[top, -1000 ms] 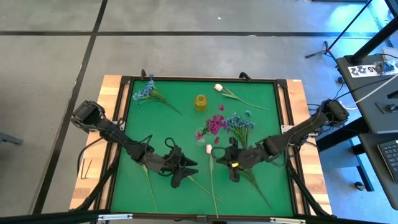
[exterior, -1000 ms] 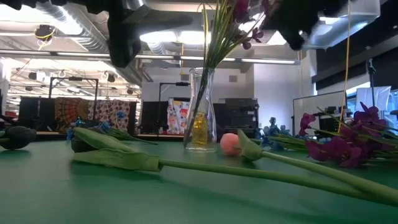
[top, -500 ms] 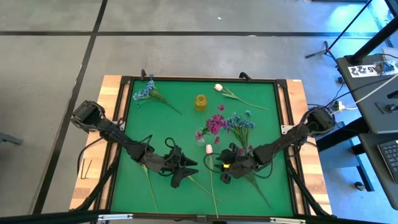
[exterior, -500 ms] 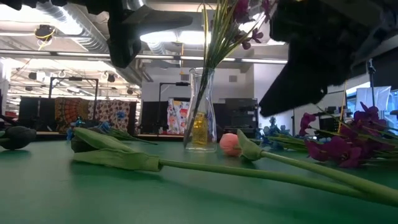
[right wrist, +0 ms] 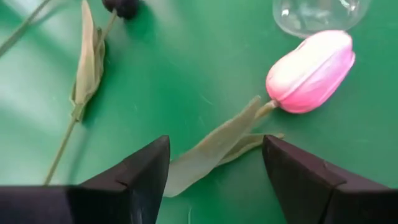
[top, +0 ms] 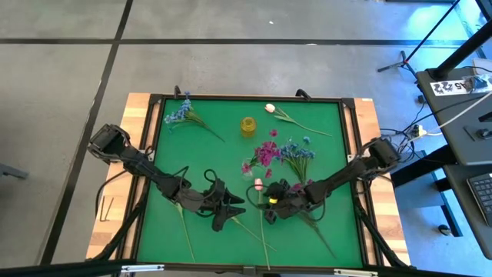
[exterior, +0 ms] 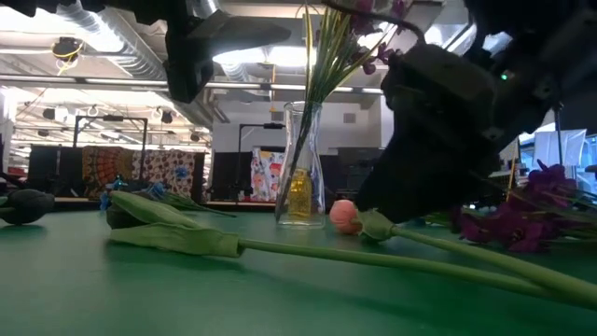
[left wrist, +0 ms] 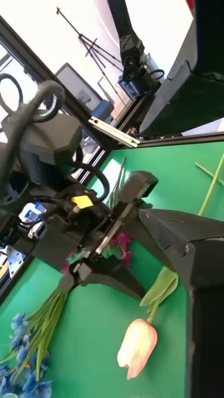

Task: Sort flowers into vase by color
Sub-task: Put the bottom pink flower into the yellow vase

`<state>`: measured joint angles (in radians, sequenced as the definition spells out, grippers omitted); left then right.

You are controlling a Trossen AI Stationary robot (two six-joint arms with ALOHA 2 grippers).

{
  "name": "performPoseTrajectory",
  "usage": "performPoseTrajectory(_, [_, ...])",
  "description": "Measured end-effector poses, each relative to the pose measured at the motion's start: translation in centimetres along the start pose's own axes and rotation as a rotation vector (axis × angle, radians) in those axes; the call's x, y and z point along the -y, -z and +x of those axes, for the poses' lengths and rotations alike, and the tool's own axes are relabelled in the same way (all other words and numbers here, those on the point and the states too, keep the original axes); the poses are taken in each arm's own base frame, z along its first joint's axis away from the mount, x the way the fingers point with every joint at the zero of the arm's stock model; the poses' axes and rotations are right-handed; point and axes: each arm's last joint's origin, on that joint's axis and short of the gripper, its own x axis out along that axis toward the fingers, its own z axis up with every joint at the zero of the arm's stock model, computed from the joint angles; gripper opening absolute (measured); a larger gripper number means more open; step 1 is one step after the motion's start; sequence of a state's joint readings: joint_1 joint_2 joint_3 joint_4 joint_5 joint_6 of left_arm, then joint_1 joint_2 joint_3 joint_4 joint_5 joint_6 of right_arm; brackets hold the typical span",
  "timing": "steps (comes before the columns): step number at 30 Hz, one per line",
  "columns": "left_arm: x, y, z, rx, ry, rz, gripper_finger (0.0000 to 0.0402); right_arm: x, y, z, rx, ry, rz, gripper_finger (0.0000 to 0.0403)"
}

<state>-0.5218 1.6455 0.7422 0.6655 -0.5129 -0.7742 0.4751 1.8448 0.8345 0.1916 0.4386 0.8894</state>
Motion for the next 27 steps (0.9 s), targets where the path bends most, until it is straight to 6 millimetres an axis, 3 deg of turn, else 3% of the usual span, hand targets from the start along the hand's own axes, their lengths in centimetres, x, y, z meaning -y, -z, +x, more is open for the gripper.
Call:
performPoseTrajectory(12, [0.0,0.0,0.0,0.001,0.000,0.000,0.0194,0.7,0.4,1.0,-0.034,0.034,-0.013,0.0244])
performPoseTrajectory(27, [0.0,0.0,0.0,0.000,0.001,0.000,0.0194,0.1,-1.1,-1.3,-0.087,-0.057,0.006,0.0032])
